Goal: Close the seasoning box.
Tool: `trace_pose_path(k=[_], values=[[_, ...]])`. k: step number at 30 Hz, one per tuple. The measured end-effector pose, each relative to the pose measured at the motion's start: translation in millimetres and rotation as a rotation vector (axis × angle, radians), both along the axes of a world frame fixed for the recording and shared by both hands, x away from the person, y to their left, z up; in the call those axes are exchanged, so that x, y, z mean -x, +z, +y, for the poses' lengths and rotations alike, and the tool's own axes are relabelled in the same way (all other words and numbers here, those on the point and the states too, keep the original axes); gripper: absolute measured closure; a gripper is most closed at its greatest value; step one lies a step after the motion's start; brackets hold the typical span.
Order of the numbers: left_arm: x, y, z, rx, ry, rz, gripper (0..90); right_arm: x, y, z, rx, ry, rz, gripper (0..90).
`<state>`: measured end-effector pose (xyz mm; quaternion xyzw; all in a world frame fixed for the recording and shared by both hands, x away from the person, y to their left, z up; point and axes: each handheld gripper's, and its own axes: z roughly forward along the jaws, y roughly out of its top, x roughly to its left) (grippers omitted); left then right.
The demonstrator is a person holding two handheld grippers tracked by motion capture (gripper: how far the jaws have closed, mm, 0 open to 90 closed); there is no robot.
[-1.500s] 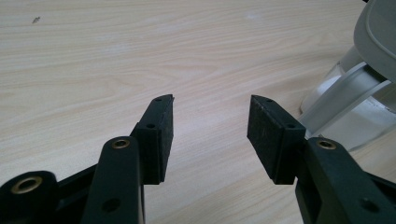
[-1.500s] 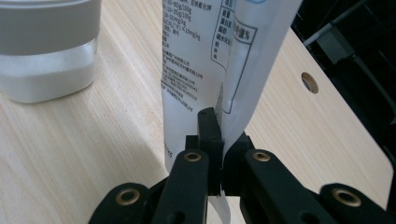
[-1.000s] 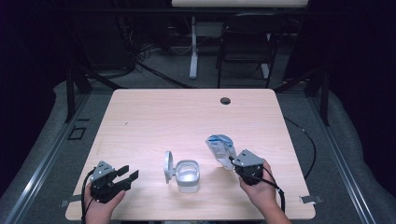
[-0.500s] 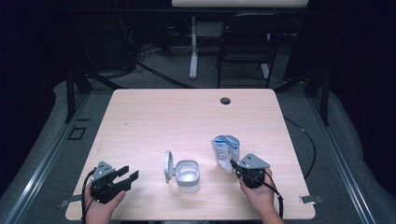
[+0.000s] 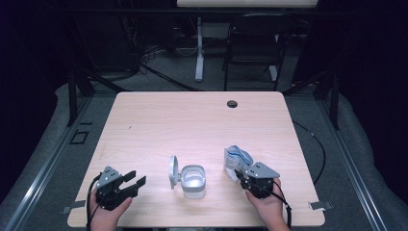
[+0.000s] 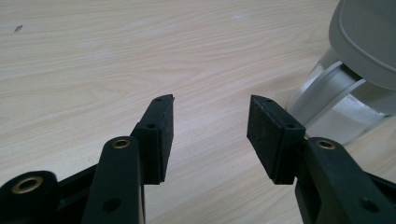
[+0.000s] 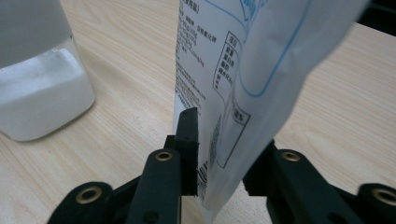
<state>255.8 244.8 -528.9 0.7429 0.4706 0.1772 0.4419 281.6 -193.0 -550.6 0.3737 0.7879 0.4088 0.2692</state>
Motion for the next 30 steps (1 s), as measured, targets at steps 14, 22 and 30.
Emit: trace_pose_path(k=[14,22,30], values=[[1.1,3.1,-3.1,0.003,-0.017,-0.007,52.1,11.6,1.5,0.8,-0.053,0.004,-0.002,53.3],[2.2,5.3,-5.2,0.004,-0.028,-0.015,53.1,16.8,2.0,-0.7,-0.051,-0.003,-0.006,50.5],[2.7,7.1,-7.8,0.011,-0.044,-0.013,55.2,24.8,3.4,0.6,-0.042,-0.001,-0.017,47.6]])
